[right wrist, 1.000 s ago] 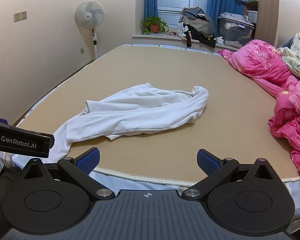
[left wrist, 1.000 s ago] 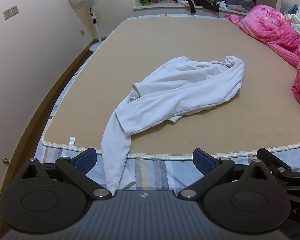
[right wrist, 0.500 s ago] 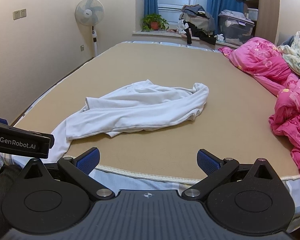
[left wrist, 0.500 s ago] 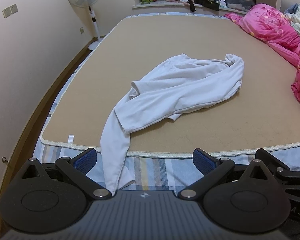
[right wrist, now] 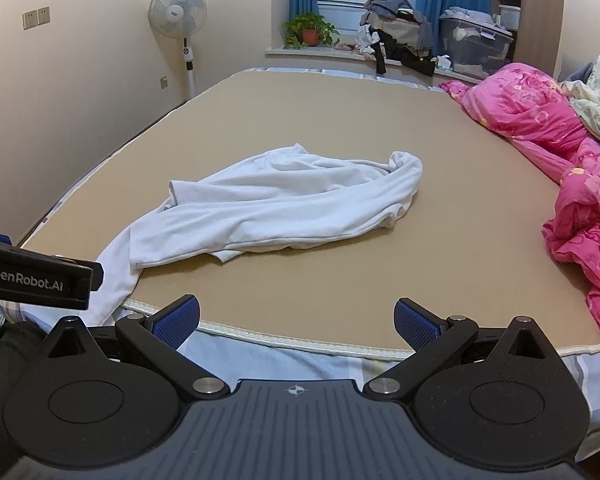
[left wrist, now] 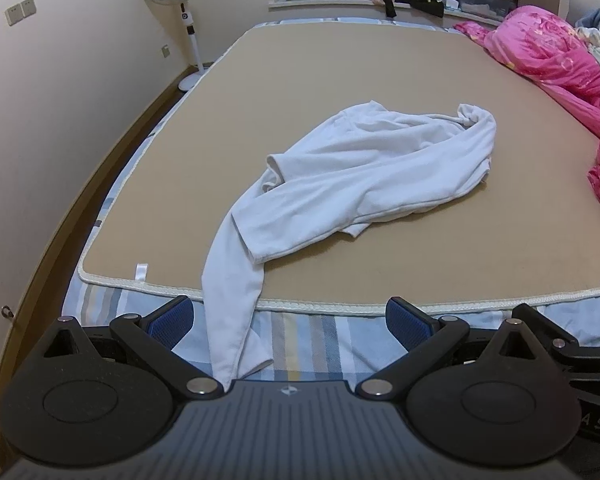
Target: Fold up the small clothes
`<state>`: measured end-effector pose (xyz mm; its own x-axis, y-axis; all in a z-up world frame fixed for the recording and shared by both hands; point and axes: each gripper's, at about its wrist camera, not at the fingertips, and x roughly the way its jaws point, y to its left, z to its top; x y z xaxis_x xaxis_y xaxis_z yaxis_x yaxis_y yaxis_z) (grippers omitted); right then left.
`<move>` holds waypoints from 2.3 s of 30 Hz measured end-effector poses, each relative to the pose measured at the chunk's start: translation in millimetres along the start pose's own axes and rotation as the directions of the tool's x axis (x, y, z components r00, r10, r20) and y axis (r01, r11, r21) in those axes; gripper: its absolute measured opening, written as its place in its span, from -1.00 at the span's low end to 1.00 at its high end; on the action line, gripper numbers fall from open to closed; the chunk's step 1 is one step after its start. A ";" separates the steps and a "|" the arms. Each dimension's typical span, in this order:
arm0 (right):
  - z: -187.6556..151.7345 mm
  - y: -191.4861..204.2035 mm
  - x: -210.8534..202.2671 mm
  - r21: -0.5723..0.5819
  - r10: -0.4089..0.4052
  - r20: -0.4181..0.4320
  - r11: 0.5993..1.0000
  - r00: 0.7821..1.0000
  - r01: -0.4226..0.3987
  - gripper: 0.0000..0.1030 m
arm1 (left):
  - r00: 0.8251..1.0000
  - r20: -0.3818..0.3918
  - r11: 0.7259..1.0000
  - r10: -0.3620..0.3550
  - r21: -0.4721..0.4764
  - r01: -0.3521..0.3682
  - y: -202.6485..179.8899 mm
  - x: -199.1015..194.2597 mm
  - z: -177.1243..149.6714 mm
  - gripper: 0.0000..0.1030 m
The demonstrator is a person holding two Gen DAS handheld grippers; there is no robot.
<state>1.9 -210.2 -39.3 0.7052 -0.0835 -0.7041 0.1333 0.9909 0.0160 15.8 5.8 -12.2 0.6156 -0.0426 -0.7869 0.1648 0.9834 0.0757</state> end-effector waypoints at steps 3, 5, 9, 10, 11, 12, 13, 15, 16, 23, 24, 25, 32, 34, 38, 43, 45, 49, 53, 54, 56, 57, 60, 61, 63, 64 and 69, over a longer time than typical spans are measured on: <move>1.5 -2.4 12.8 0.014 0.013 -0.031 1.000 0.999 -0.013 0.99 | 1.000 -0.019 0.999 0.010 -0.034 -0.011 12.3 8.0 7.3 0.99; 4.5 -4.3 28.0 0.025 0.025 -0.055 0.999 0.998 -0.023 0.99 | 1.000 -0.013 0.997 0.014 -0.078 -0.015 26.9 14.1 12.5 0.99; 22.9 -5.8 78.0 0.071 0.069 -0.085 0.996 0.994 -0.063 0.99 | 0.998 -0.015 0.983 0.069 -0.168 -0.070 65.5 31.8 22.3 0.99; 29.4 -6.6 94.5 0.105 0.081 -0.096 0.992 0.992 -0.071 0.99 | 0.996 -0.028 0.979 0.088 -0.181 -0.091 74.6 36.3 23.6 0.99; 35.2 -7.7 109.6 0.148 0.096 -0.112 0.986 0.989 -0.079 0.99 | 0.993 -0.041 0.975 0.108 -0.190 -0.114 83.6 40.2 24.1 0.99; 41.3 -8.1 126.7 0.207 0.121 -0.128 0.974 0.984 -0.093 0.99 | 0.992 -0.038 0.970 0.120 -0.207 -0.126 93.3 44.5 25.3 0.99; 47.4 -6.6 145.0 0.268 0.161 -0.139 0.956 0.977 -0.119 0.99 | 0.990 -0.038 0.966 0.138 -0.218 -0.143 102.1 47.9 25.7 0.99; 59.0 2.0 183.7 0.393 0.264 -0.163 0.901 0.951 -0.183 0.98 | 0.982 -0.075 0.958 0.171 -0.218 -0.184 115.9 55.4 24.4 0.99; 63.4 7.6 200.5 0.439 0.301 -0.171 0.876 0.938 -0.201 0.98 | 0.980 -0.093 0.956 0.178 -0.222 -0.195 122.3 60.0 23.9 0.99; 66.7 29.9 328.3 0.717 0.344 -0.331 0.697 0.879 -0.003 0.81 | 0.952 -0.183 0.942 0.244 -0.188 -0.278 140.4 67.2 14.1 0.99; 63.4 31.3 334.7 0.697 0.329 -0.350 0.717 0.877 0.009 0.06 | 0.952 -0.187 0.942 0.243 -0.189 -0.278 141.4 67.9 14.5 0.99; 64.1 32.2 332.5 0.649 0.280 -0.371 0.760 0.885 0.031 -0.37 | 0.951 -0.189 0.942 0.244 -0.187 -0.278 141.2 67.3 15.1 0.99; 58.8 -50.6 225.9 0.499 0.200 -0.239 0.865 0.950 -0.056 -0.77 | 0.962 -0.152 0.958 0.225 -0.146 -0.247 118.4 71.9 27.0 0.99; 56.2 -104.2 200.7 0.428 0.056 -0.241 0.902 0.969 0.055 -0.80 | 0.967 -0.142 0.965 0.211 -0.128 -0.229 107.9 74.3 29.8 0.99; 54.2 -223.0 173.3 0.381 -0.392 -0.252 0.800 0.885 0.463 -0.89 | 0.973 -0.108 0.974 0.203 -0.085 -0.212 84.7 68.2 35.5 0.99; 37.2 -269.2 156.1 0.469 -0.417 -0.269 0.731 0.868 0.497 -0.04 | 0.977 -0.094 0.978 0.193 -0.058 -0.199 64.9 66.4 37.8 0.99; 36.8 -252.0 151.1 0.469 -0.333 -0.208 0.791 0.920 0.392 0.11 | 0.978 -0.089 0.980 0.189 -0.039 -0.193 56.4 70.4 38.1 0.99; 26.5 -206.3 145.7 0.453 -0.104 -0.150 0.877 0.983 0.162 0.13 | 0.978 -0.133 0.987 0.161 0.003 -0.162 38.8 89.9 40.8 0.99; 9.6 -170.0 156.1 0.398 -0.045 -0.163 0.911 0.986 0.107 0.27 | 0.978 -0.117 0.983 0.173 0.073 -0.166 14.9 93.2 41.3 0.99; 6.1 -167.7 159.1 0.383 -0.050 -0.172 0.917 0.984 0.114 0.29 | 0.979 -0.113 0.983 0.171 0.086 -0.162 10.3 92.5 40.7 0.99; 0.3 -159.2 163.6 0.375 -0.051 -0.198 0.919 0.979 0.123 0.29 | 0.981 -0.115 0.985 0.155 0.093 -0.144 5.5 91.2 40.2 0.99; -1.1 -157.4 166.2 0.381 -0.047 -0.208 0.916 0.977 0.125 0.29 | 0.982 -0.118 0.986 0.146 0.094 -0.135 3.7 90.8 39.4 0.99; -6.3 -153.3 161.1 0.408 -0.036 -0.218 0.904 0.975 0.125 0.31 | 0.983 -0.119 0.986 0.140 0.103 -0.128 -0.1 89.8 35.6 0.99; -10.2 -154.0 155.8 0.411 -0.036 -0.216 0.903 0.976 0.124 0.32 | 0.983 -0.117 0.986 0.139 0.105 -0.127 0.0 89.5 34.9 0.99; -14.7 -156.9 143.5 0.412 -0.038 -0.208 0.903 0.977 0.123 0.34 | 0.984 -0.115 0.987 0.136 0.101 -0.125 0.8 88.2 33.0 0.99; -16.4 -157.7 142.0 0.411 -0.037 -0.203 0.904 0.978 0.119 0.34 | 0.984 -0.115 0.987 0.135 0.098 -0.124 1.8 87.5 32.6 0.99; -20.6 -154.0 130.2 0.401 -0.037 -0.197 0.909 0.980 0.115 0.36 | 0.985 -0.114 0.989 0.130 0.081 -0.121 5.7 84.1 28.4 0.99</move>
<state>58.9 -371.5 -148.0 0.5486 -0.0974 -0.8304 0.4815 0.8487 0.2186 90.4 2.9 -60.5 0.5396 0.1061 -0.8352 0.1506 0.9639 0.2197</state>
